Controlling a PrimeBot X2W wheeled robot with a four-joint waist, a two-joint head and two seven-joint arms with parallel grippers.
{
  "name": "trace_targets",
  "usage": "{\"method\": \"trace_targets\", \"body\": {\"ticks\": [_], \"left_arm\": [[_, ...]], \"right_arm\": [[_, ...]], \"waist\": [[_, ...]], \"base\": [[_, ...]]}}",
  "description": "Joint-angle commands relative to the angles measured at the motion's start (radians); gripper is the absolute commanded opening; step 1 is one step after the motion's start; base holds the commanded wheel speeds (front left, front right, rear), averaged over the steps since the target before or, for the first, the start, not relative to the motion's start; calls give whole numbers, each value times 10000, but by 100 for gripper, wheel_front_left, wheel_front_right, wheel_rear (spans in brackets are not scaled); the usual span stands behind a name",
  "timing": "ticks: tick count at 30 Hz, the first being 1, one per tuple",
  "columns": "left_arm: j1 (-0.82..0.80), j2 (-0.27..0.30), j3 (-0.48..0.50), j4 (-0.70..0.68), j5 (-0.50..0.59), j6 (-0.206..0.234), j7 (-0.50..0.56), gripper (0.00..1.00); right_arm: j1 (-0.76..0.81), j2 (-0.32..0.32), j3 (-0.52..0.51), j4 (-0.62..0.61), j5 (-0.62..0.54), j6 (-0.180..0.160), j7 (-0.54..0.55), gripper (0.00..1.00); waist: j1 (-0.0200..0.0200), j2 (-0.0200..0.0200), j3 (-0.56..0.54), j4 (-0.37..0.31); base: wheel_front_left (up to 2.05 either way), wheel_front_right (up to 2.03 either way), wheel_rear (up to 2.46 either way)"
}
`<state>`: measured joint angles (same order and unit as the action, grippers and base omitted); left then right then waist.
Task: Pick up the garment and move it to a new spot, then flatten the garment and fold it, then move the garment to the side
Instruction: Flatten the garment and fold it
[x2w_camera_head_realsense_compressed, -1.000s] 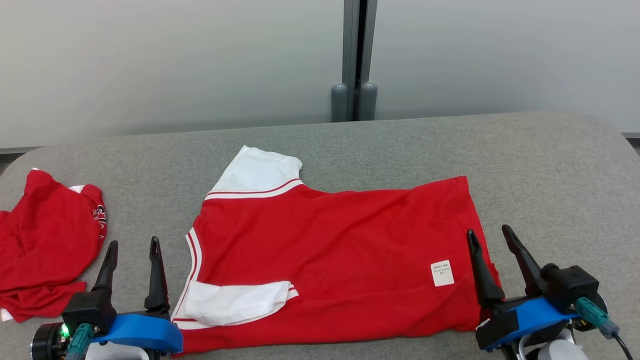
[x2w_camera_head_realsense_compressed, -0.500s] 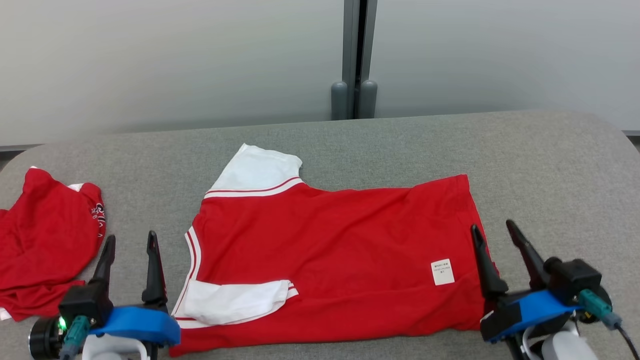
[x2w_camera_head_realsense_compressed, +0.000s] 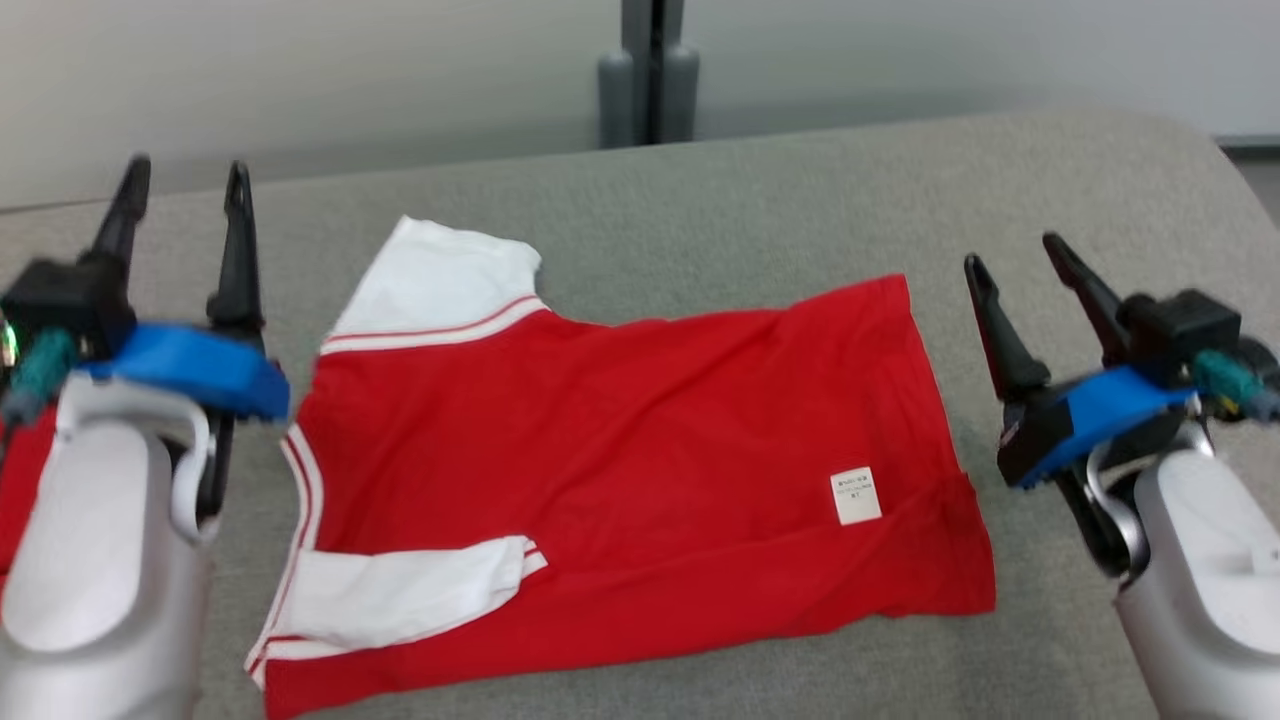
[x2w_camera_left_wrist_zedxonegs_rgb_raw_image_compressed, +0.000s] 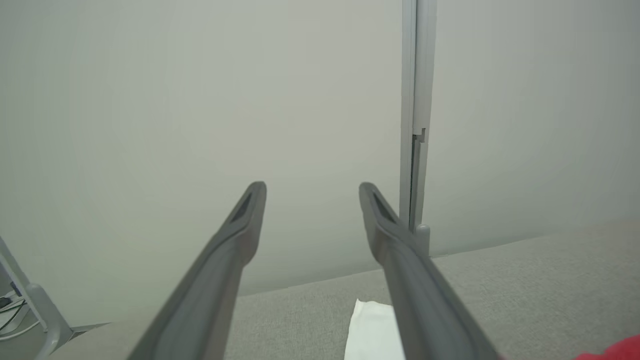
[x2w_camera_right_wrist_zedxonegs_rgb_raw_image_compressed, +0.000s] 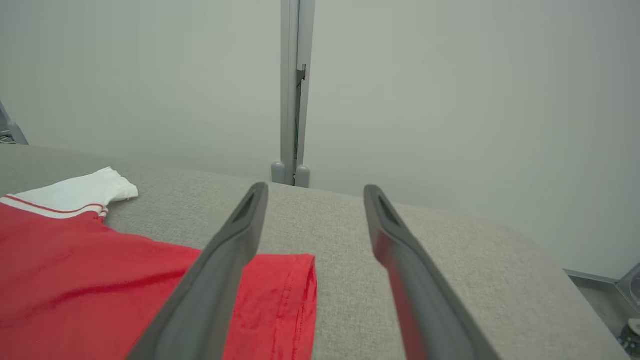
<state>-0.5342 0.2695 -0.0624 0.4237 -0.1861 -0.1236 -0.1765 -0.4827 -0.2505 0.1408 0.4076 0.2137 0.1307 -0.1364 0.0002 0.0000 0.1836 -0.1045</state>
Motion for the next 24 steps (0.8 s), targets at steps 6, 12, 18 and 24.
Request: {"method": "trace_targets", "body": {"ticks": [6, 12, 18, 24], "left_arm": [[-2194, 530, -1197, 557, -562, -92, 825, 100], [-3836, 1164, -2634, 1701, -1953, -69, 1863, 100], [-4812, 1661, -3792, 3002, -2863, -71, 2588, 100], [-5354, 1785, -4552, 4154, -3680, -72, 3229, 100]], "right_arm": [[-1533, -355, 977, 596, 732, 1, 839, 100], [-2559, -527, 1915, 837, 1485, 1, 1082, 100], [-3333, -458, 2726, 1099, 1967, 1, 1282, 100], [-3864, -486, 3234, 1322, 2334, 1, 977, 100]], "waist": [[-2, 0, 1229, -306], [-2, 0, 2184, -605], [-2, 0, 2930, -917], [-2, 0, 3504, -1104]], "base": [[0, 0, 0], [0, 0, 0], [0, 0, 0], [0, 0, 0]]}}
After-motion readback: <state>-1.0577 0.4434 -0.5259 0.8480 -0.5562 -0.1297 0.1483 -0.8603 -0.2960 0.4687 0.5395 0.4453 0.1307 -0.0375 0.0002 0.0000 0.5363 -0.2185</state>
